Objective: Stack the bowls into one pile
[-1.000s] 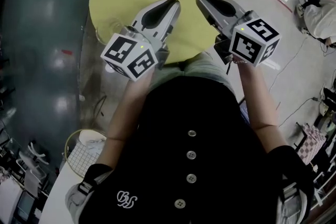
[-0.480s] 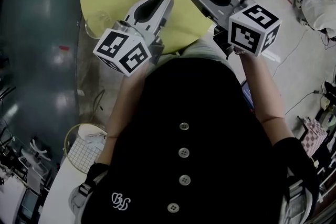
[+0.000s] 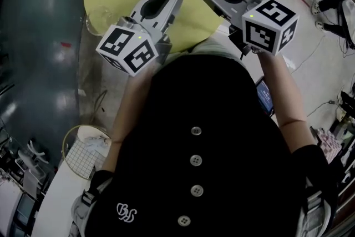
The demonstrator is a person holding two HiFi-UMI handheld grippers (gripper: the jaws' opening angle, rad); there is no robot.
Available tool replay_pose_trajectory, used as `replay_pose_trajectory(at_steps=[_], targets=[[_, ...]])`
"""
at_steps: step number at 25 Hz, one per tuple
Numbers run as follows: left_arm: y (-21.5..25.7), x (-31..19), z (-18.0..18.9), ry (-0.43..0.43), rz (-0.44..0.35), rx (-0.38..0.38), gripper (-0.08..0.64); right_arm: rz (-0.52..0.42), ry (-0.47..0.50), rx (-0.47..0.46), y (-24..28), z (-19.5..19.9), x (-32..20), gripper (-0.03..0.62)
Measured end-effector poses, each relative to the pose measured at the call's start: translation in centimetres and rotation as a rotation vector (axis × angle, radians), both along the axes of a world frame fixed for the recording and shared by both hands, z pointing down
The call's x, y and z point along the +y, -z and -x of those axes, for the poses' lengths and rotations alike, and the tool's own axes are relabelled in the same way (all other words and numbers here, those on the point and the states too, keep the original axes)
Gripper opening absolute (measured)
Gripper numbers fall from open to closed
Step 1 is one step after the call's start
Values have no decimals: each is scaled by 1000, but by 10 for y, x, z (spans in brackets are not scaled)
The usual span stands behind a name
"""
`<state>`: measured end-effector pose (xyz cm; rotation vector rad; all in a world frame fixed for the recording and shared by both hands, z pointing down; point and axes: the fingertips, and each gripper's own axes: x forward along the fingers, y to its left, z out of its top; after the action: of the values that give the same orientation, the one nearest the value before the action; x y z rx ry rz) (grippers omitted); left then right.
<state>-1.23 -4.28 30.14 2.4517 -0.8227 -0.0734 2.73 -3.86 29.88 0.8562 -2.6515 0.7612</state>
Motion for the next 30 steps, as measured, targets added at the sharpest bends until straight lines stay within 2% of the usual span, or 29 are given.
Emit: replay_pose_trajectory(at_steps=[7, 15, 30], targets=[[-1, 0, -6, -7, 2, -7, 40, -18, 63, 32, -1, 5, 2, 3], [-2, -1, -5, -17, 4, -5, 40, -27, 84, 51, -2, 6, 1, 3], [-7, -4, 4, 16, 13, -31, 40, 10, 76, 1, -24, 19, 8, 3]])
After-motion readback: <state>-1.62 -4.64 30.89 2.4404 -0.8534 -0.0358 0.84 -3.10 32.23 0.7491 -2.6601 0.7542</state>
